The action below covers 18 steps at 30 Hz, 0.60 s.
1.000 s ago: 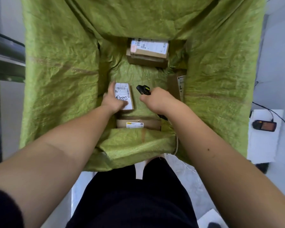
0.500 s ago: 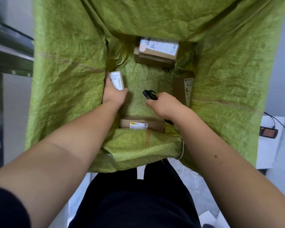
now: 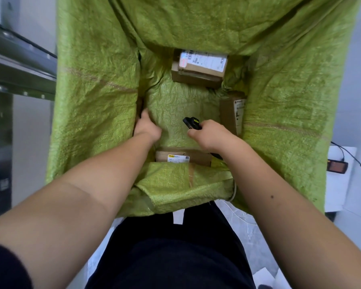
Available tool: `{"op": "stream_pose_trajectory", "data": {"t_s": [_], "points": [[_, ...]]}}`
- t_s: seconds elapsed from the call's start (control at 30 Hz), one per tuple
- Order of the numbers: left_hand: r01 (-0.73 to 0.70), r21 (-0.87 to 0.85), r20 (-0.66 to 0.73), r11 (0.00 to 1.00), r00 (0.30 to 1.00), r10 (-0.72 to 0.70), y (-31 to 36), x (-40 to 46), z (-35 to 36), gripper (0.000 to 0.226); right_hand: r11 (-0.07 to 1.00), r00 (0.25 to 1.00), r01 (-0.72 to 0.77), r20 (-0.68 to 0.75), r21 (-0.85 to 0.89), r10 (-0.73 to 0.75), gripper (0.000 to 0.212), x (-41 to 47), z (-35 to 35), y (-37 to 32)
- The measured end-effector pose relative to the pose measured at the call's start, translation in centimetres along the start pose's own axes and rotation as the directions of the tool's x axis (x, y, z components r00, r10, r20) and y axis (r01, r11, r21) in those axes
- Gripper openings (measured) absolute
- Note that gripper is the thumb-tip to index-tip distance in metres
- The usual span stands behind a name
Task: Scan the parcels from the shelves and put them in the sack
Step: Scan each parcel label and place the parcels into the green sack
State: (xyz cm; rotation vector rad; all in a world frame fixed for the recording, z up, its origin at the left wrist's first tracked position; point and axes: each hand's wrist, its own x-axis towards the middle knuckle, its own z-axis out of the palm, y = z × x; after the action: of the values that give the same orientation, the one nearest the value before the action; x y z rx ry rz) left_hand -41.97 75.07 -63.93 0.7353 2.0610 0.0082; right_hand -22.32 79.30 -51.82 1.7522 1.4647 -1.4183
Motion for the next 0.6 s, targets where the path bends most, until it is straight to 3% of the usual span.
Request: {"op": "stream_pose_trajectory", "data": {"t_s": [0.17, 0.43, 0.5, 0.6], "points": [[-0.1, 0.259, 0.077, 0.961, 0.994, 0.083, 0.8, -3.0, -0.7, 0.085, 1.0, 0.999, 0.014, -0.036, 0.003, -0.013, 0.038, -2.1, -0.6, -0.3], [-0.253, 0.376, 0.074, 0.892, 0.967, 0.243, 3.1, -11.0, -4.0, 0.081, 0.995, 0.993, 0.088, -0.074, -0.051, -0.092, 0.041, -5.3, -0.4, 0.7], [-0.269, 0.408, 0.042, 0.872, 0.96, 0.277, 3.4, -13.5, -5.0, 0.079, 0.986, 0.984, 0.153, -0.087, -0.058, -0.158, 0.04, -6.2, -0.1, 1.0], [-0.243, 0.453, -0.156, 0.857, 0.926, 0.345, 2.7, -18.2, -6.0, 0.077, 0.958, 0.958, 0.261, -0.093, -0.116, -0.272, 0.043, -7.7, 0.5, 1.2]]}}
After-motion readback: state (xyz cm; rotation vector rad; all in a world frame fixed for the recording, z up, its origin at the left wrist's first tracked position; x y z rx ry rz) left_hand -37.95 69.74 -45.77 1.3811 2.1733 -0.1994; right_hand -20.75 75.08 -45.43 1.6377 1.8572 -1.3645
